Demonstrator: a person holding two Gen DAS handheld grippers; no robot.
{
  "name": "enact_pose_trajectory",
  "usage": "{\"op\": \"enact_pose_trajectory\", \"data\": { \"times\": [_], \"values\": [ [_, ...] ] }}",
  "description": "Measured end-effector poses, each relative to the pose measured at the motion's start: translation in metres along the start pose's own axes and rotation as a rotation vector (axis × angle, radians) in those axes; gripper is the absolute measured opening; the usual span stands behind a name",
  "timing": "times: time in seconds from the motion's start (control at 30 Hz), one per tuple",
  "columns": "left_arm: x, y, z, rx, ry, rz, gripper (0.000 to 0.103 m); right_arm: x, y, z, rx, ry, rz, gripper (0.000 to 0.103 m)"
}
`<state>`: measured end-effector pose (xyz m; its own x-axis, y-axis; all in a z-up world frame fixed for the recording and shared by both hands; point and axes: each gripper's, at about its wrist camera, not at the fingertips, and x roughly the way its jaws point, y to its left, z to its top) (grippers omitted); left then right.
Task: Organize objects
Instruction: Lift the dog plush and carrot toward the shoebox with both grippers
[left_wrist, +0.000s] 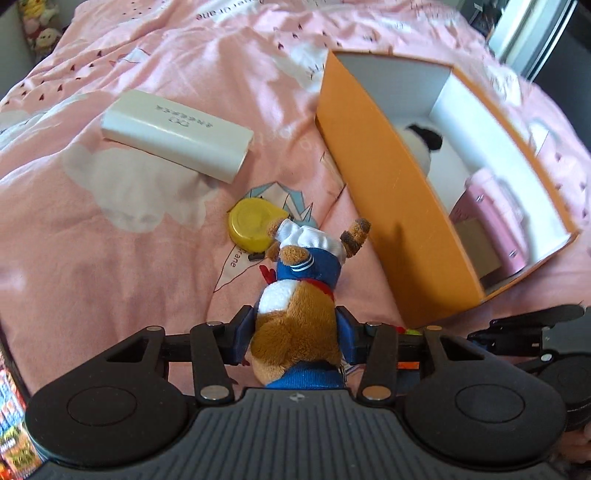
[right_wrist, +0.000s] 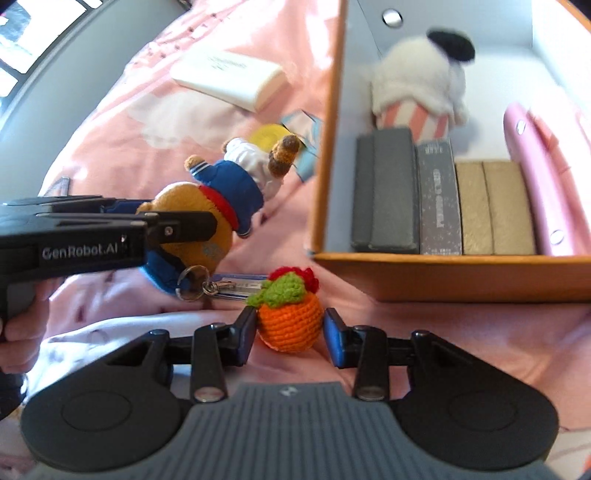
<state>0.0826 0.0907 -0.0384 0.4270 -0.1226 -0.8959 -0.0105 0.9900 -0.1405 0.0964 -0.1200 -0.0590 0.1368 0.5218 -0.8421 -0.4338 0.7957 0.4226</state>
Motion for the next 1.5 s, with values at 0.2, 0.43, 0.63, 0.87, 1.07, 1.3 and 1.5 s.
{"op": "enact_pose_trajectory", "data": {
  "times": [0.2,0.43,0.63,0.87,1.07,1.3,1.5],
  "values": [
    [-0.037,-0.002,0.006,-0.044,-0.089,-0.109,0.052,-0.051,0.009,-0.005,-0.059,-0.099,0.015,0.041],
    [-0.073,-0.019,0.030,-0.042,-0.212,-0.232,0.052,-0.108,0.018,0.006,-0.109,-0.285,-0.073,0.041],
    [-0.073,-0.045,0.070,-0.060,-0.255,-0.329,0.052,-0.138,-0.012,0.034,-0.092,-0.379,-0.206,0.041],
    [-0.013,-0.081,0.122,-0.116,-0.186,-0.366,0.052,-0.149,-0.056,0.072,-0.115,-0.416,-0.354,0.041],
    [0.041,-0.106,0.136,-0.048,-0.096,-0.301,0.052,-0.134,-0.089,0.090,-0.093,-0.401,-0.344,0.041],
    [0.060,-0.121,0.135,0.068,-0.082,-0.164,0.052,-0.110,-0.102,0.097,-0.108,-0.363,-0.344,0.041],
    [0.072,-0.141,0.125,0.164,-0.081,-0.107,0.052,-0.103,-0.110,0.100,-0.088,-0.357,-0.324,0.041]
  ]
}}
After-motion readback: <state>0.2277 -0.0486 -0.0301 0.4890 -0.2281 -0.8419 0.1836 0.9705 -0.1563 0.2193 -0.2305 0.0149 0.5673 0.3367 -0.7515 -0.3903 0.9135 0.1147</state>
